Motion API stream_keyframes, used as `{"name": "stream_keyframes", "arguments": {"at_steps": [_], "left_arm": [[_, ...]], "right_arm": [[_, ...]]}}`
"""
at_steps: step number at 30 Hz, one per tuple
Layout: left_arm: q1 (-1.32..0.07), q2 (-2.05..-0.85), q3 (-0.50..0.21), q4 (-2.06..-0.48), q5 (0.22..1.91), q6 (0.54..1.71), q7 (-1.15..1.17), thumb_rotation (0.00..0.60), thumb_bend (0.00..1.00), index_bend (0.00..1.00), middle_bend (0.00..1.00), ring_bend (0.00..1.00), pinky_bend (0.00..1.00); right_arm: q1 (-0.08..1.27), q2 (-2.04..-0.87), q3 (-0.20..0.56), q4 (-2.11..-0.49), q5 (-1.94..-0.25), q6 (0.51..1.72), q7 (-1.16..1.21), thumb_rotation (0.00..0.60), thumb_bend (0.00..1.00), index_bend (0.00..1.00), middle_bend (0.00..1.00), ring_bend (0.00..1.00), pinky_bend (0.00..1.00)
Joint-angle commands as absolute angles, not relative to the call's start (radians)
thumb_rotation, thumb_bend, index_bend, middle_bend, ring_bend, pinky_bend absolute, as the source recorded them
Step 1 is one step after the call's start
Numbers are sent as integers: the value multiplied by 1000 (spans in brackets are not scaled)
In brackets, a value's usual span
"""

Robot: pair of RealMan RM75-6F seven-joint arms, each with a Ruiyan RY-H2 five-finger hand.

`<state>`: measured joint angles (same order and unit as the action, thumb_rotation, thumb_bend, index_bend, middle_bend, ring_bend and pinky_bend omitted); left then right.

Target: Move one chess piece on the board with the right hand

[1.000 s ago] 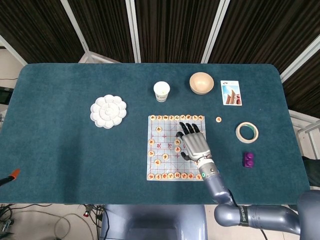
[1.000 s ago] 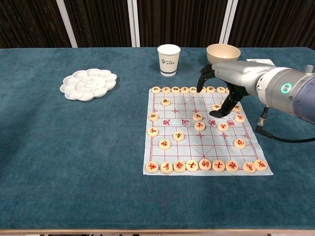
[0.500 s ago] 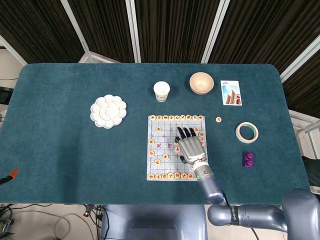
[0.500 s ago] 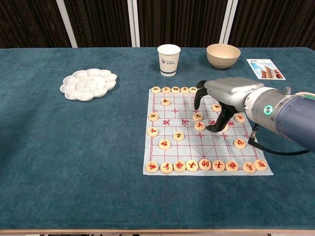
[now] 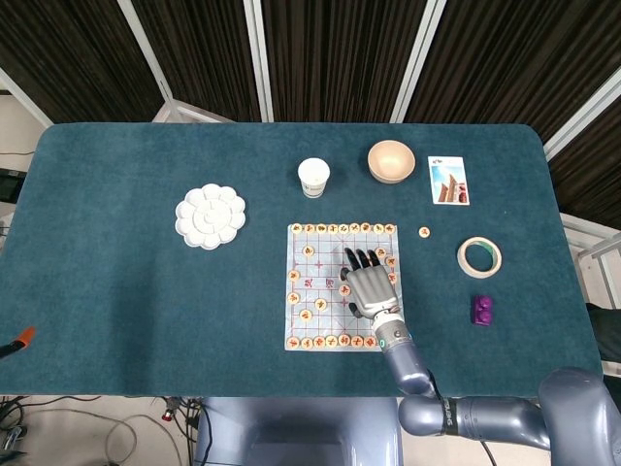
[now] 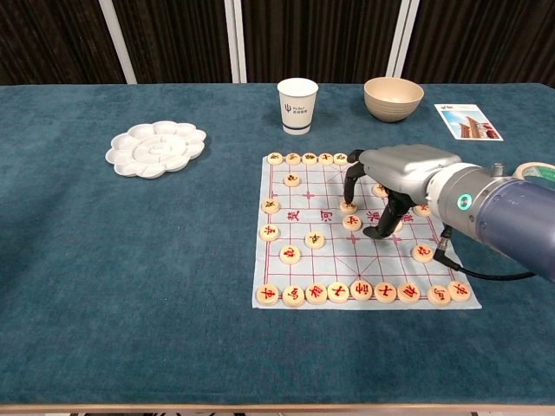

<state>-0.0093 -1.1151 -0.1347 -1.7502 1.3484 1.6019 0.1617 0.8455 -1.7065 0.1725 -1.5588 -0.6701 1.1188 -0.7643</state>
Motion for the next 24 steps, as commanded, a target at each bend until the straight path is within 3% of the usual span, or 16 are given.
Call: {"name": "stream_keyframes", "arguments": {"at_steps": [1,24], "left_arm": [[-9,-1115,-135,-1750,1349,1603,162,600,0,47,0,0,0],[-8,-1112,-138,-1751,1344,1604,155,600,0,47,0,0,0]], "right_arm": [[847,-1710,175,-1552,-666,1116,-766,600,378,363,0,0,73],[857,-1744,186,-1501,-644,1099,-776,600,378,391,0,3,73]]}}
